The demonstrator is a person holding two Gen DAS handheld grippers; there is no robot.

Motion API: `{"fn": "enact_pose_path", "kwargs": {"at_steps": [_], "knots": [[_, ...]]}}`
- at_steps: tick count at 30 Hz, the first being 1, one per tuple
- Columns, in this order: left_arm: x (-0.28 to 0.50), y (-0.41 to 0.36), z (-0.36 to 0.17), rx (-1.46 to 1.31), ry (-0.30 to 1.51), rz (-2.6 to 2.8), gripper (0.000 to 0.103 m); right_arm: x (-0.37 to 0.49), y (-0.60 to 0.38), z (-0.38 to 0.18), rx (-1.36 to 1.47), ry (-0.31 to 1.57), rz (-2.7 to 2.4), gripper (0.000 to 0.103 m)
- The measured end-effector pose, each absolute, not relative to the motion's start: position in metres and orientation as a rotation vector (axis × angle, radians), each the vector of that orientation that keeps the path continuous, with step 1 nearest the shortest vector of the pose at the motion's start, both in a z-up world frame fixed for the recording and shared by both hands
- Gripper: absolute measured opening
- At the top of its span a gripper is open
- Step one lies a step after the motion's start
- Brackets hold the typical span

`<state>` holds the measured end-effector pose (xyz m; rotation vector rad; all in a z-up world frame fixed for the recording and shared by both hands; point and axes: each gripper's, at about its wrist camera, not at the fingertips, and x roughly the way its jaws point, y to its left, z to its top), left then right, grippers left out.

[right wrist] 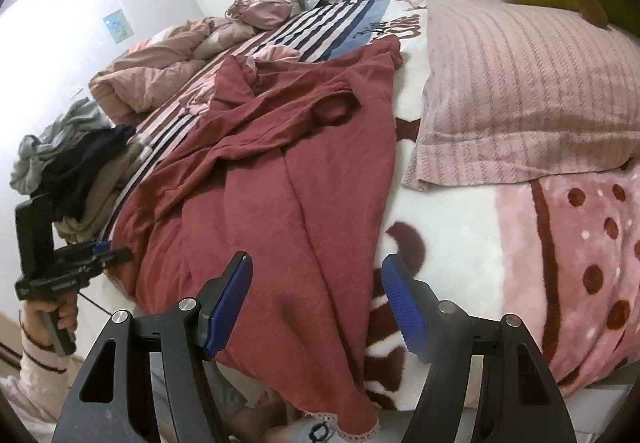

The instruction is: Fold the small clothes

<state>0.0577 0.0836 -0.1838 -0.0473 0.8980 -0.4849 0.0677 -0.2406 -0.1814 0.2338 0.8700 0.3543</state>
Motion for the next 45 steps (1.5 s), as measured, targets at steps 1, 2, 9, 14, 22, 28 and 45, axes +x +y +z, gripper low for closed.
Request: {"fn": "enact_pose_path", "kwargs": {"at_steps": [1, 2, 9, 14, 22, 28, 45], "knots": [[0.055, 0.093, -0.178, -0.074, 0.875, -0.480, 0.057, 0.067, -0.242, -0.182, 0.231, 0.874, 0.352, 0.063], [0.054, 0.098, -0.175, -0.092, 0.862, -0.472, 0.062, 0.067, -0.243, -0.183, 0.228, 0.879, 0.350, 0.063], [0.074, 0.123, -0.187, -0.192, 0.893, -0.446, 0.063, 0.066, -0.239, -0.203, 0.260, 0.942, 0.454, 0.066], [0.089, 0.099, -0.204, -0.191, 0.917, -0.479, 0.063, 0.060, -0.220, -0.208, 0.199, 0.952, 0.572, 0.056], [0.089, 0.071, -0.203, -0.113, 0.926, -0.496, 0.031, 0.060, -0.204, -0.212, 0.020, 0.934, 0.488, 0.019], [0.079, 0.089, -0.198, -0.099, 0.933, -0.494, 0.035, 0.044, -0.232, -0.210, 0.115, 0.954, 0.485, 0.032], [0.061, 0.081, -0.178, -0.231, 0.865, -0.579, 0.006, 0.048, -0.214, -0.200, 0.394, 0.806, 0.730, 0.004]]}}
